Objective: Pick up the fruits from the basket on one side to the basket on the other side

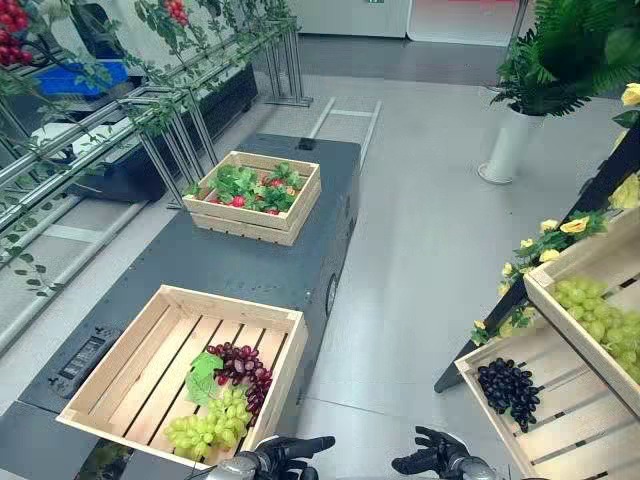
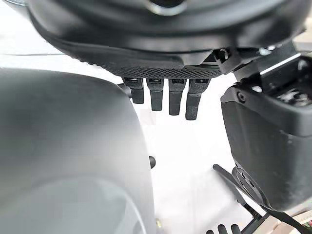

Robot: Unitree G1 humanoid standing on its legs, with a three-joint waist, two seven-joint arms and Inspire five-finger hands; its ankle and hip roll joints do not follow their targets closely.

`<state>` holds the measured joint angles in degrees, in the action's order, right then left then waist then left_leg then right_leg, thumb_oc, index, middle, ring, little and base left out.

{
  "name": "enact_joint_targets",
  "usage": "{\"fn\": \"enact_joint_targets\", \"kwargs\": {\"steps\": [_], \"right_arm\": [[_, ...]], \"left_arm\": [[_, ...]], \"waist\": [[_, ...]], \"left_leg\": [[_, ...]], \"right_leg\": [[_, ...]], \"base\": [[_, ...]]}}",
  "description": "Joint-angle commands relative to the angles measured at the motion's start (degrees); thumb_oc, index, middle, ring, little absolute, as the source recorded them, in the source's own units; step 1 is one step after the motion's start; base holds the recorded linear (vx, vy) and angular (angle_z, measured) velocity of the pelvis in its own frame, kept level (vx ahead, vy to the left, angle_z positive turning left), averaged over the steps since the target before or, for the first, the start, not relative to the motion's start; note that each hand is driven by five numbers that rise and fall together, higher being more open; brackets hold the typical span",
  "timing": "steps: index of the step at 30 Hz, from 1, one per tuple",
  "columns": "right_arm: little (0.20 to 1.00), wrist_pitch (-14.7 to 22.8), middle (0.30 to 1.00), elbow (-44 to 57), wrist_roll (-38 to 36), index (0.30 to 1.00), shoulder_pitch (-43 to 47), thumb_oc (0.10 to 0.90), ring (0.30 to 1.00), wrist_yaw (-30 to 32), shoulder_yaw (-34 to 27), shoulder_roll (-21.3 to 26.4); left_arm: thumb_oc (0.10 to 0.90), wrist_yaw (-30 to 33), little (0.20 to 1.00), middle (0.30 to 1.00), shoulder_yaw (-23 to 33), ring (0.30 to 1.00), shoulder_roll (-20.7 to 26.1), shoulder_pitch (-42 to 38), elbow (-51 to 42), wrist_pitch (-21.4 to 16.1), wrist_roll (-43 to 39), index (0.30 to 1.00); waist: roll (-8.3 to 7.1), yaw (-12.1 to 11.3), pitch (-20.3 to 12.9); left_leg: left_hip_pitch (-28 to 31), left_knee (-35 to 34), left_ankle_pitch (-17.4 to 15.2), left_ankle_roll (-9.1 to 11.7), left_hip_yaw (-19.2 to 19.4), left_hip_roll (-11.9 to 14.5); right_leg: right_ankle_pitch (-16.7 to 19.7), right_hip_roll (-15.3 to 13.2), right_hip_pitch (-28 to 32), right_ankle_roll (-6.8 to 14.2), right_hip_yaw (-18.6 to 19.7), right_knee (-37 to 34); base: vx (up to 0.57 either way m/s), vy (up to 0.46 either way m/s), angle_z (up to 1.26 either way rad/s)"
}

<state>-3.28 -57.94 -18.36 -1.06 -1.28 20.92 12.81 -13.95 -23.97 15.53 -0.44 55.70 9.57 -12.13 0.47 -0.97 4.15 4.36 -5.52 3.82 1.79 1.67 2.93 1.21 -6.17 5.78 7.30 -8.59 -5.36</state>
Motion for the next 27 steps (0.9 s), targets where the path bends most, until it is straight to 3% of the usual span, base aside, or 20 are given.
{"fn": "enact_joint_targets", "kwargs": {"steps": [1,10,15,21,22,27], "right_arm": [[0.900,2.8,0.900,0.7,0.3,0.900,3.9,0.800,0.900,1.0,1.3,0.8],[0.900,1.8,0.900,2.0,-0.6,0.900,4.0,0.800,0.900,1.5,1.4,1.2],[0.900,0.9,0.900,2.8,-0.8,0.900,4.1,0.800,0.900,1.6,1.7,1.4],[0.900,1.7,0.900,4.0,-3.4,0.900,3.0,0.800,0.900,2.6,0.8,1.3],[0.900,2.4,0.900,5.4,-4.6,0.900,2.4,0.800,0.900,3.3,0.1,1.3],[0.900,3.4,0.900,7.0,-4.6,0.900,1.5,0.800,0.900,3.8,-0.9,1.4]], "left_arm": [[0.800,-0.9,0.900,0.900,-0.4,0.900,-1.2,-6.2,2.7,-0.6,-0.4,0.900],[0.800,-2.1,0.900,0.900,-0.6,0.900,-0.5,-6.6,-1.6,-1.4,-0.6,0.900],[0.800,-0.9,0.900,0.900,-1.5,0.900,0.9,-7.8,-8.9,-5.1,-2.7,0.900],[0.800,4.9,0.900,0.900,0.2,0.900,2.2,-8.5,-17.7,-9.6,-6.9,0.900],[0.800,9.4,0.900,0.900,1.0,0.900,3.0,-8.3,-21.0,-12.2,-6.2,0.900],[0.800,21.3,0.900,0.900,4.9,0.900,5.6,-8.1,-27.8,-16.5,-3.3,0.900]], "waist": [[-0.21,-1.0,0.5],[-0.41,-0.5,1.1],[-0.40,-0.3,0.9],[-0.59,-0.4,0.2],[-0.61,-0.5,0.1],[-0.68,-1.1,0.1]], "left_leg": [[1.6,0.5,-4.7,-0.3,0.3,-3.9],[1.8,0.5,-5.0,-0.6,1.3,-3.9],[1.9,0.5,-5.2,-0.6,1.5,-3.8],[1.4,0.5,-5.0,-0.5,1.1,-3.6],[1.3,0.5,-5.0,-0.4,1.0,-3.6],[1.0,0.5,-4.8,-0.4,0.5,-3.5]], "right_leg": [[0.1,1.4,0.3,0.1,-1.0,0.7],[0.3,1.5,-0.2,0.2,-0.2,1.0],[0.5,1.8,0.0,0.1,0.2,0.4],[0.6,2.2,-0.2,-0.2,0.4,0.4],[0.6,2.3,-0.4,-0.3,0.3,0.4],[0.5,2.3,-0.6,-0.7,-0.2,0.4]], "base": [[0.59,-0.164,0.93],[0.00,0.000,0.00],[0.00,0.000,0.00],[0.00,-0.008,-0.01],[0.00,0.000,0.00],[0.00,-0.013,0.00]]}}
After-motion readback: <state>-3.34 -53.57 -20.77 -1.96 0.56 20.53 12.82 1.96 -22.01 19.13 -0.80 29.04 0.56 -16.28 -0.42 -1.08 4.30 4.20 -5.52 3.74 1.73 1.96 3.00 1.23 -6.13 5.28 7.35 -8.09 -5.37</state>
